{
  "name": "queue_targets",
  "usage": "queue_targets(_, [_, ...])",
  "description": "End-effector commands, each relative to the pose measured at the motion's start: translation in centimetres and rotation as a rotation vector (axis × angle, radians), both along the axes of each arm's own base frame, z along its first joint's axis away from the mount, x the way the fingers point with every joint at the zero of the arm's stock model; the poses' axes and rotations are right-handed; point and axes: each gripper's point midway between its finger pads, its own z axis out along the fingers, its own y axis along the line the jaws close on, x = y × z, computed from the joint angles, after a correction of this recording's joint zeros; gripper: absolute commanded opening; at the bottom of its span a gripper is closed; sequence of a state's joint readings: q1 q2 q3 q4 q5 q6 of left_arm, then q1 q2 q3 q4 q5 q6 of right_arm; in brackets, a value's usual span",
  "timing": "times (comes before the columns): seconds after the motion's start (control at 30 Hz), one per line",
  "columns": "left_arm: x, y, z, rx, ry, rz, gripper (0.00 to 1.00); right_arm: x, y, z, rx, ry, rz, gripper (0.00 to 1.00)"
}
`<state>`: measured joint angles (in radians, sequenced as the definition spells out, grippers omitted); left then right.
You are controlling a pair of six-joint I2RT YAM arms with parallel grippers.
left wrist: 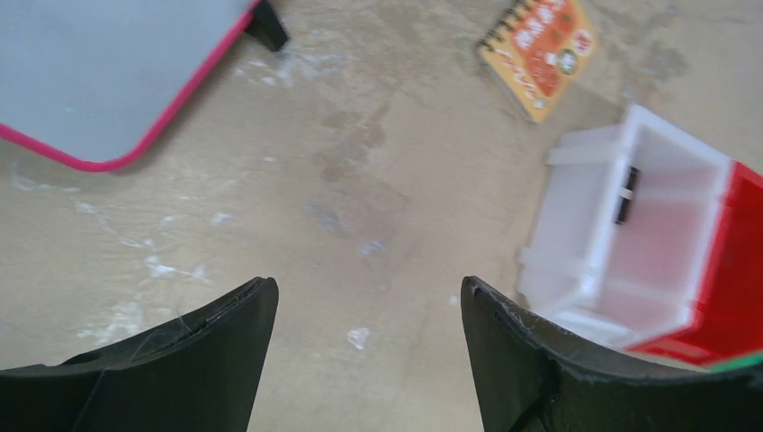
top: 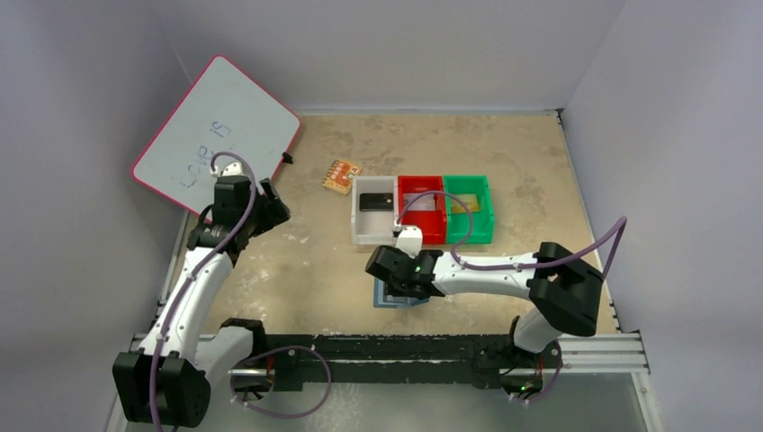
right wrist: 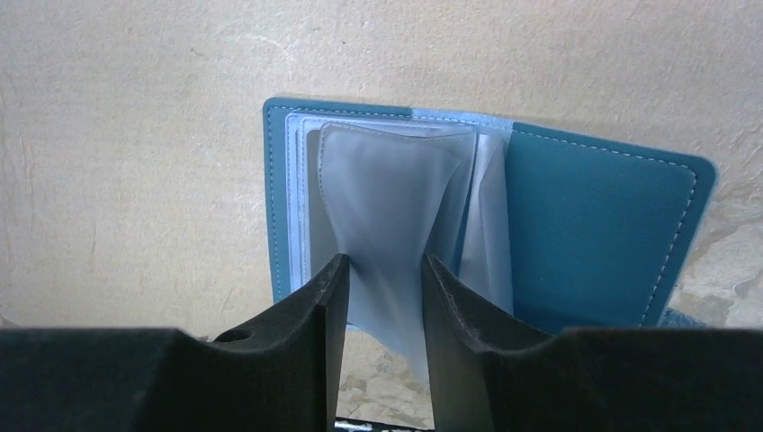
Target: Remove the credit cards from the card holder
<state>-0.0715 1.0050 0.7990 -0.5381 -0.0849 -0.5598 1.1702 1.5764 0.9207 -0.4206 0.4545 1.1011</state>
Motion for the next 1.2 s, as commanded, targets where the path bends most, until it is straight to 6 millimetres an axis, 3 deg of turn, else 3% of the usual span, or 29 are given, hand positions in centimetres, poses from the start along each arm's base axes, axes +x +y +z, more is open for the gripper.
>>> queue_targets(0.0, [-0.1,-5.1,3.2,-0.180,-0.112,-0.139,0.75,0.5,-1.5,0.6,0.001,-0.030,-0.081,0.38])
queue_targets(0.2, [-1.8,-13.0,3.1,-0.248,-0.106,-0.327,0.75,0.3,-2.2,0.7,0.039,-0.036,-0.128,0.39])
queue_targets(0.4, [-3.3,-19.0,2.7,-0.282,-0.100,-0.467,0.75,0.2,-3.1,0.8,0.129,-0.039,-0.165,0.40])
queue_targets(0.83, [-5.8,-29.4,-0.3,-0.431,-0.054,-0.597,0.75,0.2,-5.1,1.3,0.473,-0.038,-0.212,0.42])
queue_targets(1.17, [-7.5,-35.6,-3.7,-0.455,0.023,-0.679,0.75,-0.5,-7.4,0.6,0.486,-0.033,-0.295,0.43])
